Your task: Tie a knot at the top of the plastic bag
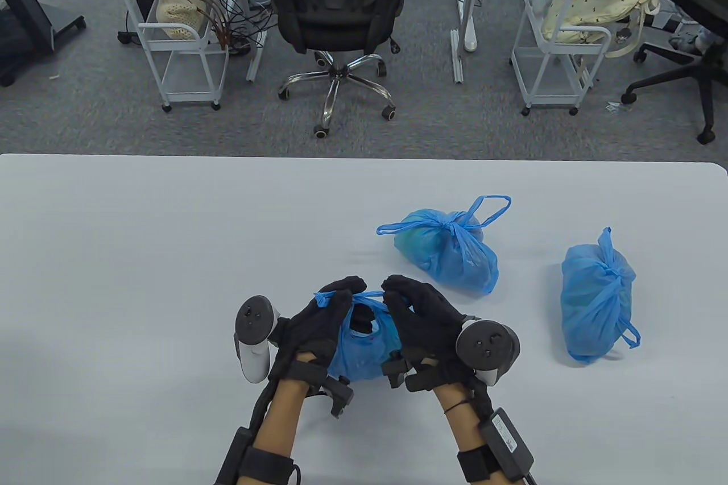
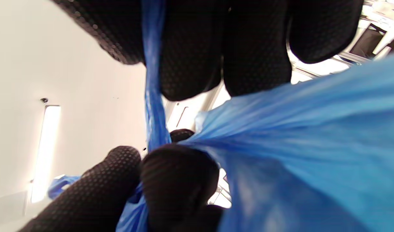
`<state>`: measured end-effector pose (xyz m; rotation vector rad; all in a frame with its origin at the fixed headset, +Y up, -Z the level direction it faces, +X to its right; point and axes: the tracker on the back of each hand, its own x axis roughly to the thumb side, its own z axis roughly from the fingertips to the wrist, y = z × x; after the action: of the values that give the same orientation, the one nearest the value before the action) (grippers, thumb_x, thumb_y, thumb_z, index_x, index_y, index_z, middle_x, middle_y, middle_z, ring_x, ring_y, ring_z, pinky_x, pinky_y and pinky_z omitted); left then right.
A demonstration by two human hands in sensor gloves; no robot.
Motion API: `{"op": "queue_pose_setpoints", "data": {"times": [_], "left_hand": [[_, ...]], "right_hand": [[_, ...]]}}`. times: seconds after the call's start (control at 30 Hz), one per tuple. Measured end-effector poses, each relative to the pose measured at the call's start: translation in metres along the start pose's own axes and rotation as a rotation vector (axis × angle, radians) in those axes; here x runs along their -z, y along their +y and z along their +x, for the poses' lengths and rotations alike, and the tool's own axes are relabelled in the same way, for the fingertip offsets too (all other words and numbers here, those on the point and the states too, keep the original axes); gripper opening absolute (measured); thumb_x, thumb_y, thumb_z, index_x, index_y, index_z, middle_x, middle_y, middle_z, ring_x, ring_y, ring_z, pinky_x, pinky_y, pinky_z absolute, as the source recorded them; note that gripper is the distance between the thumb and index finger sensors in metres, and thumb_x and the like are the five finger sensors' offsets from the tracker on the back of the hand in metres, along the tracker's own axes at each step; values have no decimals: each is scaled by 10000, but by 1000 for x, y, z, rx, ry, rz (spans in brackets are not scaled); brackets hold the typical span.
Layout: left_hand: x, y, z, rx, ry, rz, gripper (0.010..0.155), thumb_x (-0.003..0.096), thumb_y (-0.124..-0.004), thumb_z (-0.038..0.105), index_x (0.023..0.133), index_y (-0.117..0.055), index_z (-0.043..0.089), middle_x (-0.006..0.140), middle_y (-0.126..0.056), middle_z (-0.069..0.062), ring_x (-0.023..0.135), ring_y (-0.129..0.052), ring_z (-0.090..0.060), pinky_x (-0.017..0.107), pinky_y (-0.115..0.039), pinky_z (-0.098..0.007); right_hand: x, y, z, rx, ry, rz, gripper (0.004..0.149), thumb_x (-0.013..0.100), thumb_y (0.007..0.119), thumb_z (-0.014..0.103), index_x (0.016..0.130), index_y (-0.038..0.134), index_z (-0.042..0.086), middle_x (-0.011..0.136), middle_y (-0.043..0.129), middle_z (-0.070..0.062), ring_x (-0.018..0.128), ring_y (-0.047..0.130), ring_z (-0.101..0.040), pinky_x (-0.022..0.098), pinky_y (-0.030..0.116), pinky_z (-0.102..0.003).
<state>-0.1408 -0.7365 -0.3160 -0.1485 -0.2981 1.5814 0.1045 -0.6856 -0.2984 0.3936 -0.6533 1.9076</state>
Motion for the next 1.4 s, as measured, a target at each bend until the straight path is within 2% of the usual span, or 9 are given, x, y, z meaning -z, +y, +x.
{"op": "queue_pose_setpoints", "data": {"times": [0.17,0.47,0.6,0.7,0.87,1.03,1.2,1.3,1.4], "left_hand": [[0,1,0,-18,10,12,447,598,-616,542,996,-749,385,883,-1000,75,613,-1064,-151,696,-719,-544],[0,0,3,-35,8,-7,424,586,-706,508,977,-761,353,958,-934,38,621,-1051,-137,704,-724,-532],[1,1,7,32,-1,19,393,560,-798,417,944,-791,337,918,-956,27,572,-1071,-125,697,-749,-518],[1,1,8,31,-5,18,380,551,-820,344,930,-804,331,905,-960,17,558,-1084,-123,704,-764,-482],[2,-1,10,59,-15,4,373,538,-836,285,907,-826,333,885,-964,14,539,-1091,-108,706,-782,-454],[2,-5,11,86,-18,-21,370,535,-839,272,899,-836,336,883,-968,19,528,-1088,-106,713,-773,-465],[3,-9,12,117,-22,-41,364,532,-848,276,885,-850,363,883,-978,49,489,-1080,-98,704,-779,-475],[2,-9,13,168,-27,-26,356,527,-859,277,867,-867,382,879,-987,69,467,-1068,-101,681,-778,-508],[2,-7,14,213,-31,-14,353,524,-867,290,859,-871,400,876,-995,90,420,-1051,-88,647,-798,-497]], "right_hand": [[-1,5,6,-43,-74,44,368,480,840,393,712,931,123,352,1003,7,249,1035,-224,289,850,-537],[-5,23,12,-304,-245,246,367,473,843,406,710,942,143,351,1015,11,262,1049,-227,300,857,-538],[-5,25,11,-294,-223,290,372,477,832,412,719,938,150,386,1023,-2,305,1056,-245,328,851,-550],[-4,22,8,-264,-214,274,403,493,777,455,704,951,159,403,1033,-20,328,1059,-269,343,842,-564],[-4,7,5,-304,-266,103,464,503,711,488,690,954,139,386,1036,-22,311,1062,-266,327,844,-562],[-3,0,-4,-263,-155,53,476,515,690,445,794,880,109,528,1008,-77,463,1025,-336,396,790,-604],[-4,13,-13,-318,-59,259,549,493,731,329,999,656,130,966,744,-214,891,732,-508,570,566,-721],[-3,17,-10,-328,-61,293,575,479,769,263,1025,613,177,984,746,-182,912,732,-495,580,551,-729],[-1,17,-6,-368,-87,300,482,462,816,251,936,755,190,808,928,-83,801,898,-405,559,639,-696]]}}
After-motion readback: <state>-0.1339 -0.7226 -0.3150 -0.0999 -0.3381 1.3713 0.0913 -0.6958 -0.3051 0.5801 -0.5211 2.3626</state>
